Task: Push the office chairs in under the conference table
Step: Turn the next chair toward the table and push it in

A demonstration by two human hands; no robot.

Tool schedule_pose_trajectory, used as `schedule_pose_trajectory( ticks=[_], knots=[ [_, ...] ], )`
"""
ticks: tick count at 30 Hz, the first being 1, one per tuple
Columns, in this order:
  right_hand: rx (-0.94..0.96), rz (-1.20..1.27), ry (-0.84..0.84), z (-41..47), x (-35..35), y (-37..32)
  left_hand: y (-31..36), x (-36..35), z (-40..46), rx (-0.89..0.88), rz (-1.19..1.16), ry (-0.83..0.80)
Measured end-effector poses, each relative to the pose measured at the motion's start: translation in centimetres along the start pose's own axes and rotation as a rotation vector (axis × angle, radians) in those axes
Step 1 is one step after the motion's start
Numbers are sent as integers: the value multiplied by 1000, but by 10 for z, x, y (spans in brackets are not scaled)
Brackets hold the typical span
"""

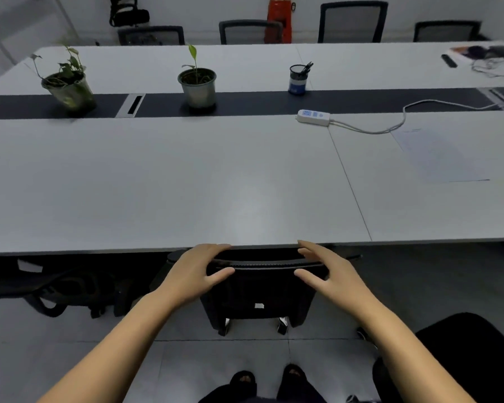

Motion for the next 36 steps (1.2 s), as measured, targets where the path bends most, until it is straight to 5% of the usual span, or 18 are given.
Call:
schedule_pose_trajectory(
  ticks=[4, 12, 25, 36],
  knots=[
    [-51, 312, 176, -50, -20, -12, 7, 7, -43, 25, -311, 153],
    [-229, 624, 468, -146, -64, -13, 24, -7, -109, 24, -718, 196],
    [-425, 548, 941, -280, -69, -1, 112, -60, -118, -237, -731, -174],
    [-638, 524, 1314, -531, -94, 24, 256, -186, -242, -459, -662, -539]
  ],
)
Point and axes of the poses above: each hand's wrist, its own z-axis towards the middle knuckle, its own x-axis out of the back of the hand, y = z × x, the point moved 4 cm from there along z, towards the middle knuckle, and after that the axes turned 2 degrees about -y, right-handed, at the moved point
